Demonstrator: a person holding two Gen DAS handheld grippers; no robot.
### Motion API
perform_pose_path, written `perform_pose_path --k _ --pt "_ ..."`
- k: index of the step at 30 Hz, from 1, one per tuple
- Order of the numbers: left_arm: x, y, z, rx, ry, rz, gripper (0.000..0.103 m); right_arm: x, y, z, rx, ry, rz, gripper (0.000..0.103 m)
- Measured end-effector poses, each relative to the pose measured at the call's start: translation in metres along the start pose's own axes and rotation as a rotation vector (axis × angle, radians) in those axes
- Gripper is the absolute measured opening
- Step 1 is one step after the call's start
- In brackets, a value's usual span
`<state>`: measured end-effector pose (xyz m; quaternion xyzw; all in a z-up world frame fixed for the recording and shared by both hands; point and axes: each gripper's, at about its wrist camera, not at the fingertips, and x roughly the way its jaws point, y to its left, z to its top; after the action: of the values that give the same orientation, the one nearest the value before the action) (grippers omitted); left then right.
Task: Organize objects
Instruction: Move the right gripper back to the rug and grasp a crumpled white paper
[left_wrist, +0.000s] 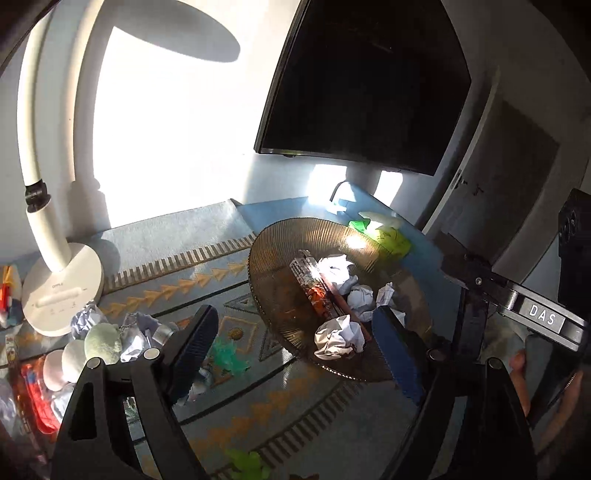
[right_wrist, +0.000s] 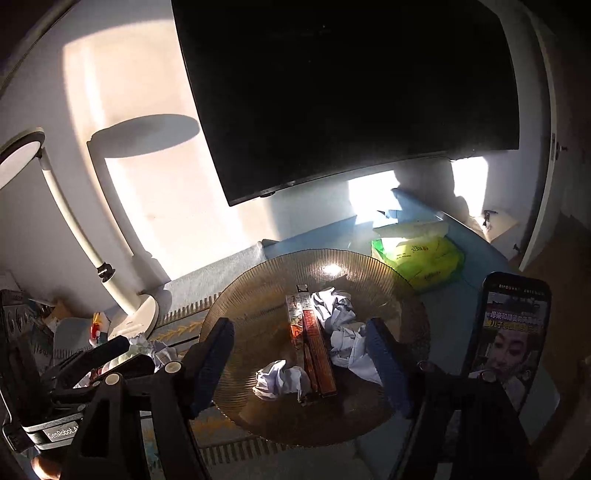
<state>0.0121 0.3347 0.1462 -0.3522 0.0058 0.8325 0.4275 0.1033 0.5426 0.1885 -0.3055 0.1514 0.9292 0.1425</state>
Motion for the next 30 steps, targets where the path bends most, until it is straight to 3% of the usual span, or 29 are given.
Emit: perform_pose_path --k 5,10,15,18,22,24,27,30 --pt "-0.075 0.028 -0.030 -0.049 -0.104 0.071 0.085 -0.009 0.054 -0.018 -0.113 -0.005 0.146 0.072" --pt "-0.151 0.084 -0.077 -0.159 -0.211 0.312 0.101 -0.009 0.106 -0.048 -0.213 -0.015 0.251 0.072" --pt "-0.178 0.148 -0.128 -0.274 -0.197 0.534 0.101 0.019 0.134 -0.087 -0.236 0.048 0.331 0.072" --pt "-0.175 0.181 -0.156 -0.343 -0.178 0.623 0.101 0.042 0.142 -0.112 -0.243 0.065 0.375 0.072" --pt "-0.164 0.215 -0.186 -0.424 -0.165 0.681 0.101 0.066 0.150 -0.142 -0.281 0.095 0.377 0.072" --pt "-0.168 0.222 -0.192 -0.471 -0.168 0.664 0.100 0.074 0.151 -0.151 -0.284 0.105 0.378 0.072" --pt "-0.176 0.221 -0.195 -0.478 -0.227 0.674 0.101 0.082 0.148 -0.152 -0.269 0.127 0.347 0.073" --pt "-0.172 0.225 -0.195 -0.487 -0.197 0.653 0.101 0.089 0.138 -0.147 -0.213 0.146 0.344 0.087"
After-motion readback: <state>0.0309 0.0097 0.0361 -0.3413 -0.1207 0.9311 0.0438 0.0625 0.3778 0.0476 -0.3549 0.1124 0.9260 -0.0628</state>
